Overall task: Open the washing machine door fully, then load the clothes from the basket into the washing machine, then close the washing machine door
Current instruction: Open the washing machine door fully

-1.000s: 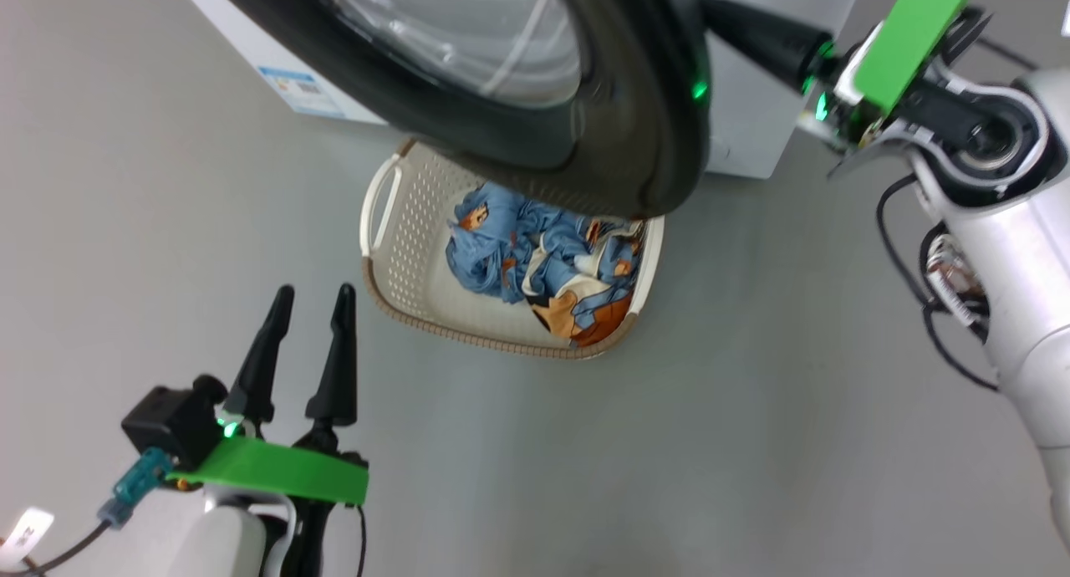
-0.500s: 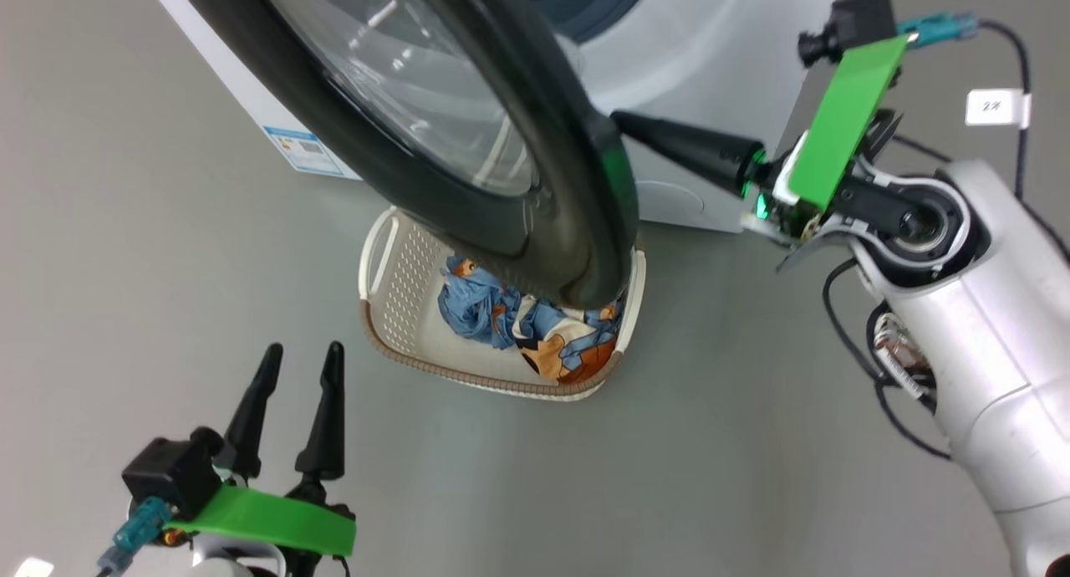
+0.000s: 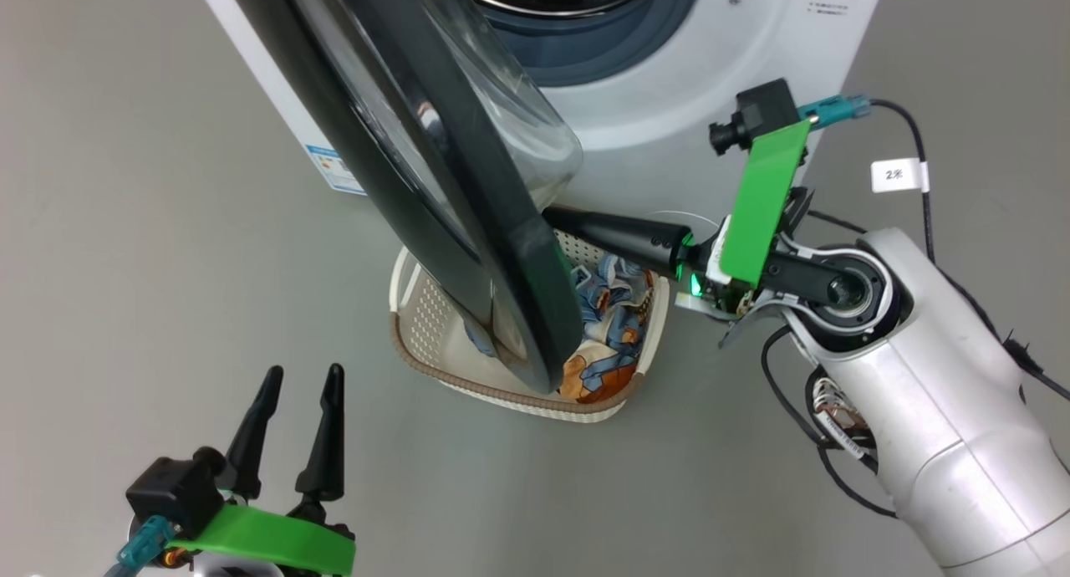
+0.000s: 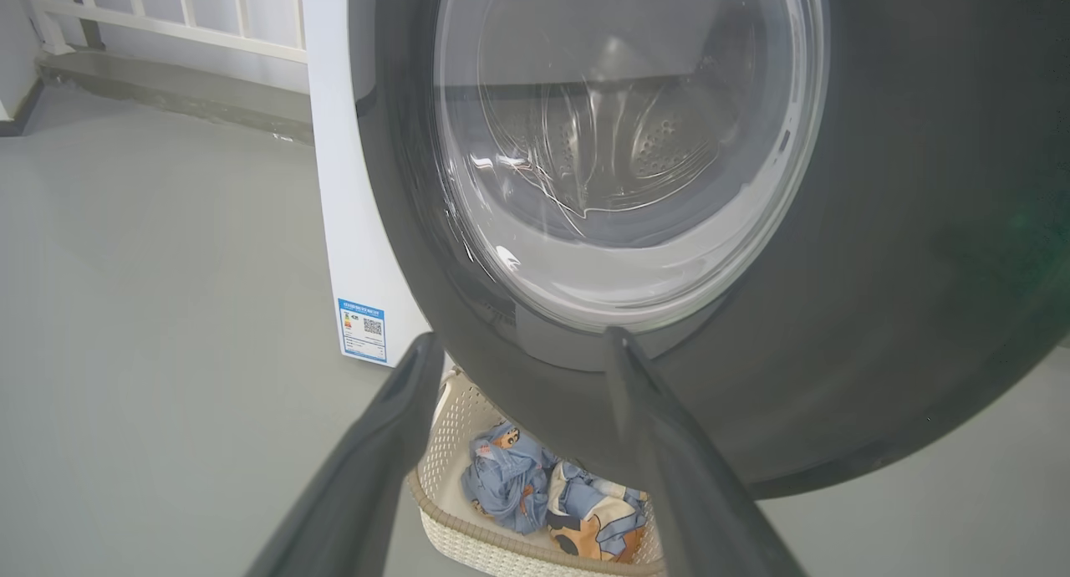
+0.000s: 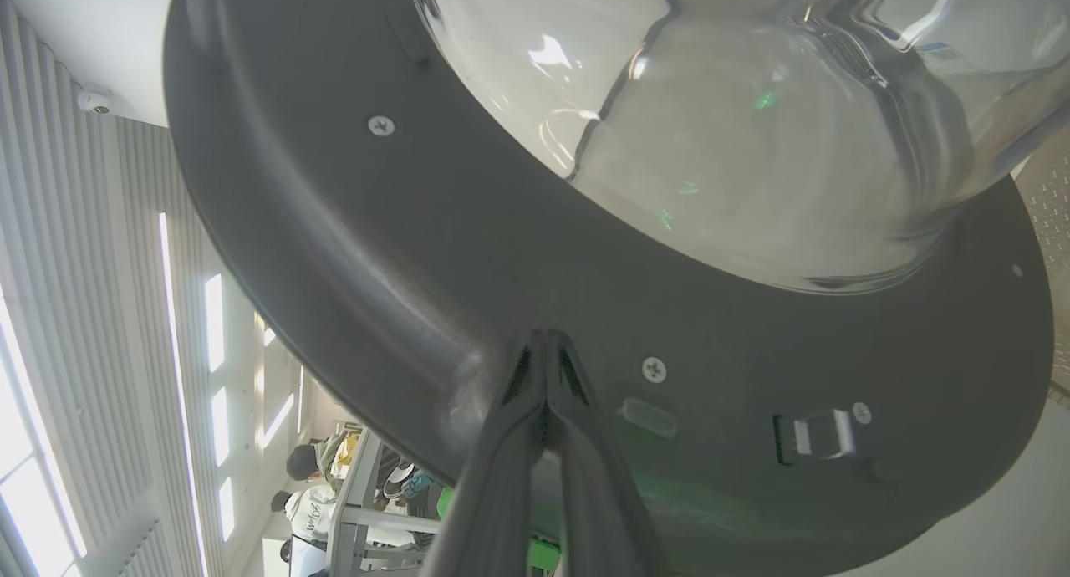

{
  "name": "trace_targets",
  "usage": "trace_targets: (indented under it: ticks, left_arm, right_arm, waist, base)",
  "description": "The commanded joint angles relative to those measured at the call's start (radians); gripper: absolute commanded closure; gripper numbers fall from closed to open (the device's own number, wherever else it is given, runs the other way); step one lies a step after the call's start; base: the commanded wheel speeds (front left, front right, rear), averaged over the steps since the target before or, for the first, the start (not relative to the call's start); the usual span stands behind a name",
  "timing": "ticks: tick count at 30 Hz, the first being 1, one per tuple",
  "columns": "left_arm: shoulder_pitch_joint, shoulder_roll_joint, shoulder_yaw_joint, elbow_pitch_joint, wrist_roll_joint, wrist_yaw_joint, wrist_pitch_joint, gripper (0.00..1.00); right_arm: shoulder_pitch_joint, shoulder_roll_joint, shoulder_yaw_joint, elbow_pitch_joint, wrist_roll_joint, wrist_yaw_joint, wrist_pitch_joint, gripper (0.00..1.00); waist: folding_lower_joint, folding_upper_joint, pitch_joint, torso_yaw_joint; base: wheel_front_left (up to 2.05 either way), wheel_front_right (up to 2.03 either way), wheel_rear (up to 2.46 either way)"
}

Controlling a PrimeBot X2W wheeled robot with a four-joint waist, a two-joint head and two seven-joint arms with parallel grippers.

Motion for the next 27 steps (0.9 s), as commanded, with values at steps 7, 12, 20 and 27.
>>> trace_targets:
  ticks: [7,12,20,27]
  left_arm:
    - [0.018,0.024,0.037,-0.012,0.015,0.001,-0.007,0.00]
    - [0.024,0.025,0.035,-0.010,0.017,0.001,-0.007,0.00]
    - [0.033,0.026,0.038,-0.006,0.020,0.001,-0.007,0.00]
    - [0.035,0.030,0.045,0.001,0.024,0.001,-0.007,0.00]
  right_arm:
    - [0.050,0.058,0.023,-0.051,0.014,0.006,0.025,1.00]
    - [0.068,0.068,0.031,-0.057,0.023,0.006,0.032,1.00]
    - [0.094,0.076,0.045,-0.063,0.030,0.006,0.022,1.00]
    - [0.133,0.076,0.024,-0.075,0.011,0.006,-0.010,0.51]
  waist:
    - [0.0001,0.0000,-0.032,0.045]
    - [0.0001,0.0000,-0.045,0.062]
    - [0.0001,0.0000,-0.064,0.069]
    - [0.0001,0.0000,-0.090,0.039]
  base:
    - [0.00,0.00,0.00]
    - [0.00,0.00,0.00]
    - [0.00,0.00,0.00]
    - [0.00,0.00,0.00]
